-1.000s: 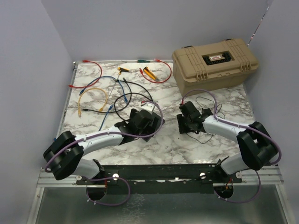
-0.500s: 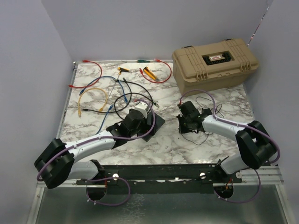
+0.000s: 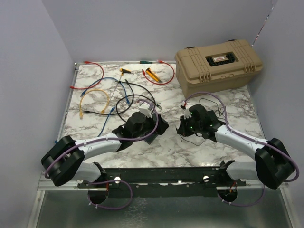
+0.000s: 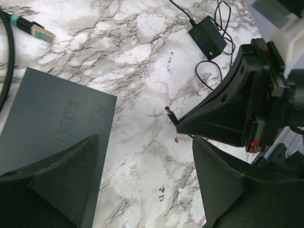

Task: Insert the plug into the switch port
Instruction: Pick up the plug from the center of the board.

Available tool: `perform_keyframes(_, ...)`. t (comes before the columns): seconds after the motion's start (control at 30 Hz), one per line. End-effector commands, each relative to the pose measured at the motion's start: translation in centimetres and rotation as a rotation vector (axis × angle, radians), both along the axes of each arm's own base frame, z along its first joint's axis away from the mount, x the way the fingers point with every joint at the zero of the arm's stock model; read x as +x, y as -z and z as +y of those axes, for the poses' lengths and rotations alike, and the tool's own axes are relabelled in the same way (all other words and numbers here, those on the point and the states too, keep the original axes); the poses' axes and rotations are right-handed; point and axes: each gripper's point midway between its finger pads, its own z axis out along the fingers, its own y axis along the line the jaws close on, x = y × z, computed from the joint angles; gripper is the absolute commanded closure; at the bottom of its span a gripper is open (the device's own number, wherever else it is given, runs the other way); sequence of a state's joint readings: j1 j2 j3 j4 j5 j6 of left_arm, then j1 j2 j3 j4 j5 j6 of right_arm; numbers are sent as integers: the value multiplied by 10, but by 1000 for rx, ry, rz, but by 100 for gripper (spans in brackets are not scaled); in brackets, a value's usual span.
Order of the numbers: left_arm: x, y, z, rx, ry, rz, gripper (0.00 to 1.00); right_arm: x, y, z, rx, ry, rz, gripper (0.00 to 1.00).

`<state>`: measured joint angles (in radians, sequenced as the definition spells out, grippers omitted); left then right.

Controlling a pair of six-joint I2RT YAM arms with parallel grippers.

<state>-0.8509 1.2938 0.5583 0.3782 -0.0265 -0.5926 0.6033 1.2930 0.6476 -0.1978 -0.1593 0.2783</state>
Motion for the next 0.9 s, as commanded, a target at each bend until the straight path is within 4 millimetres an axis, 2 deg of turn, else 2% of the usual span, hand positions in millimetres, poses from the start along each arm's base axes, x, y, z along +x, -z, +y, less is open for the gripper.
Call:
perform_keyframes(0.0, -1, -5, -26, -135, 43, 61, 23, -6, -20, 22, 123, -130, -85, 99)
perform_keyframes(0.23, 3, 5, -56, -203, 98, 149, 36, -6, -35, 28, 174, -189, -169, 99)
perform_keyframes(0.33, 3, 6, -64, -233, 109, 172, 38, -6, -36, 28, 171, -195, -178, 99)
perform_keyframes(0.4, 4, 6, -66, -255, 101, 187, 39, -3, -40, 31, 187, -203, -197, 99)
perform_keyframes(0.6, 5, 11, -67, -328, 66, 229, 52, -3, -42, 34, 217, -201, -222, 99)
perform_keyframes(0.87, -5, 21, -63, -400, 68, 288, 77, -2, -45, 34, 247, -193, -256, 99)
